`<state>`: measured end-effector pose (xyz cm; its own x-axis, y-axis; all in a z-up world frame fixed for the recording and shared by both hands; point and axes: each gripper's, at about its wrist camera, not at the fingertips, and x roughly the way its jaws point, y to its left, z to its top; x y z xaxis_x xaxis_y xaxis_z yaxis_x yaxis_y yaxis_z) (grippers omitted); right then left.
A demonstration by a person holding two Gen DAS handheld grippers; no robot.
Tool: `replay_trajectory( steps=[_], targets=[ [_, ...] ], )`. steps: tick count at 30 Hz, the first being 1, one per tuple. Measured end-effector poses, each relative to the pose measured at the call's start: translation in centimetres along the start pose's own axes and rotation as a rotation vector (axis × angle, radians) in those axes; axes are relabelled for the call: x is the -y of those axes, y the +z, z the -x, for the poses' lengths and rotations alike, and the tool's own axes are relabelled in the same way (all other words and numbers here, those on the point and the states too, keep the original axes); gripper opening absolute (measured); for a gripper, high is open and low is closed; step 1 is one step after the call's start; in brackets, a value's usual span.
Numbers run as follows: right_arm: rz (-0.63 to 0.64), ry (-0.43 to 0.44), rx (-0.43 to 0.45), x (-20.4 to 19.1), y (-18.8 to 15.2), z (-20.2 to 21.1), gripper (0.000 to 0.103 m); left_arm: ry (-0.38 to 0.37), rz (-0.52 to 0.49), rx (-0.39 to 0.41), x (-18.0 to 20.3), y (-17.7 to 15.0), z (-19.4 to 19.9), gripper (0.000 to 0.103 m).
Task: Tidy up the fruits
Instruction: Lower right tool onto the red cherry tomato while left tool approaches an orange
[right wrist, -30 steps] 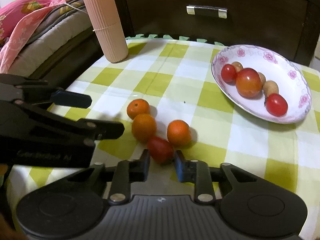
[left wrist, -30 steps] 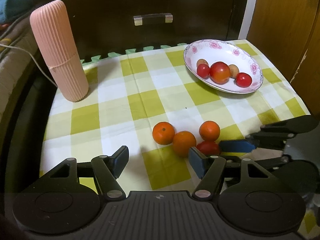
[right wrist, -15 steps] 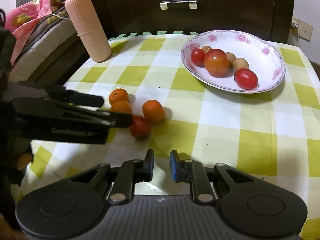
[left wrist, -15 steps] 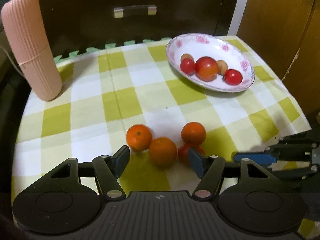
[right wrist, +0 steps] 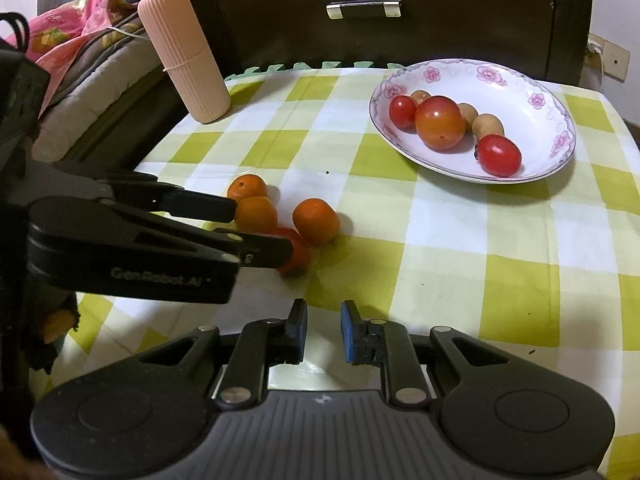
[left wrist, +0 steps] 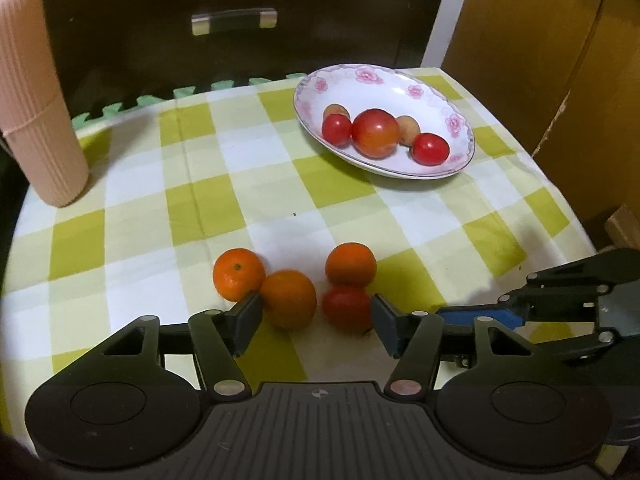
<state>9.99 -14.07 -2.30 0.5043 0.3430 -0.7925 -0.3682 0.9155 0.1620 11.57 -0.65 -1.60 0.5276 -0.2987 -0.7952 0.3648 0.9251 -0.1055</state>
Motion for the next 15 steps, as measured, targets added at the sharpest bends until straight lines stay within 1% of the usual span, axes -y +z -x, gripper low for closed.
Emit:
replay_trajectory(
  steps=[2, 7, 11, 13, 15],
  targets=[
    [-0.001, 0.005, 0.001, 0.0, 0.0, 0.1, 0.018, -0.014, 0.018, -0.006, -0.3, 0.2, -0.4, 0.068],
    [-0.003, 0.005, -0.002, 0.0, 0.0, 0.0, 0.019, -0.091, 0.129, -0.038, -1.8, 0.9, -1.9, 0.069],
    [-0.004, 0.009, -0.002, 0.0, 0.2, 0.0, 0.019, -0.104, 0.122, -0.044, -1.4, 0.8, -1.6, 0.064],
    [-0.002, 0.009, -0.003, 0.0, 0.2, 0.0, 0.019, -0.117, 0.102, -0.054, -1.1, 0.6, -1.5, 0.061],
    [-0.001, 0.01, 0.0, 0.0, 0.1, 0.0, 0.019, -0.112, 0.082, -0.058, -0.6, 0.4, -1.2, 0.06]
  ],
)
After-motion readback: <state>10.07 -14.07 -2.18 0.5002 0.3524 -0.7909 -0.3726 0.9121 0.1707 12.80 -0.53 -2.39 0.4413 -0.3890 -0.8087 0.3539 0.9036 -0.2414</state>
